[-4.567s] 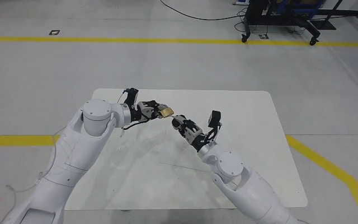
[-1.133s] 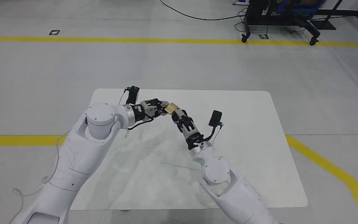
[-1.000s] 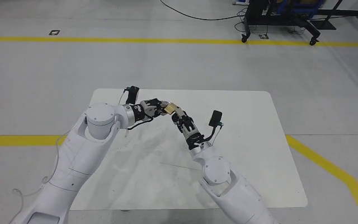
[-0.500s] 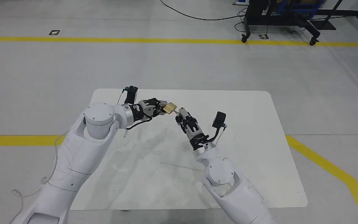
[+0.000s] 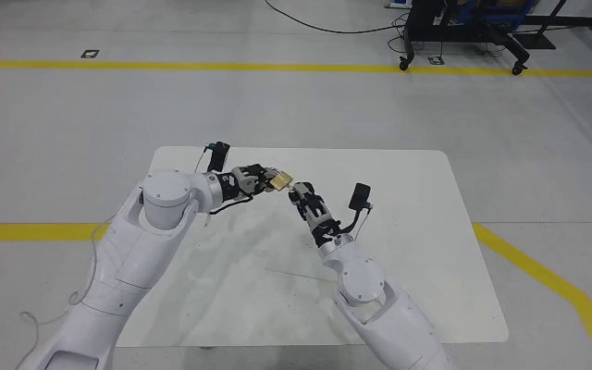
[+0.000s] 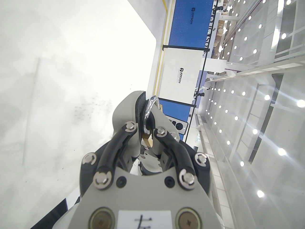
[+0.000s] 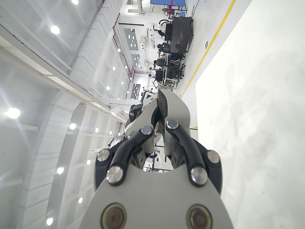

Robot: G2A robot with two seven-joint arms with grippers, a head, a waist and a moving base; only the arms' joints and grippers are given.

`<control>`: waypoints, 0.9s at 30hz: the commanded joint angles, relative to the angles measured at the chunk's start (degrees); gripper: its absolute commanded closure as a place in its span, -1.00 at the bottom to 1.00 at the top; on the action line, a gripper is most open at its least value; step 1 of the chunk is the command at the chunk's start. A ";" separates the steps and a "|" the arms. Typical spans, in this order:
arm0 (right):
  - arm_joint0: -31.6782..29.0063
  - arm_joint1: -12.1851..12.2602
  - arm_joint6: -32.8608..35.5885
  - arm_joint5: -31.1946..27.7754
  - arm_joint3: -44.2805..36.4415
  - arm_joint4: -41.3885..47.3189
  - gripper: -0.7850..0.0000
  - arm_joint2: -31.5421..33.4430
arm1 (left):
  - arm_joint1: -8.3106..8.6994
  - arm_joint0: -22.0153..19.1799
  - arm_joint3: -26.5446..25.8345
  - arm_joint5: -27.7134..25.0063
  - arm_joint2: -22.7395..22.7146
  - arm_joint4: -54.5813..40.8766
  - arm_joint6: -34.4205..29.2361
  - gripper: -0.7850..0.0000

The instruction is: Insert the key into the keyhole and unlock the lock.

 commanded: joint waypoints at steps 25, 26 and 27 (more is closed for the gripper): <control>-1.20 -0.27 5.00 -0.40 -2.30 7.54 -1.00 1.34 | 0.24 1.32 -1.94 -8.64 -2.33 0.10 -3.83 1.00; -2.04 -0.02 8.32 -0.32 -3.35 11.30 -1.00 3.10 | 0.26 1.41 -2.13 -9.41 -2.32 0.30 -4.21 1.00; -3.01 0.30 12.93 0.79 -4.30 15.65 -1.00 4.73 | 0.26 1.50 -2.43 -10.30 -2.32 0.31 -4.63 1.00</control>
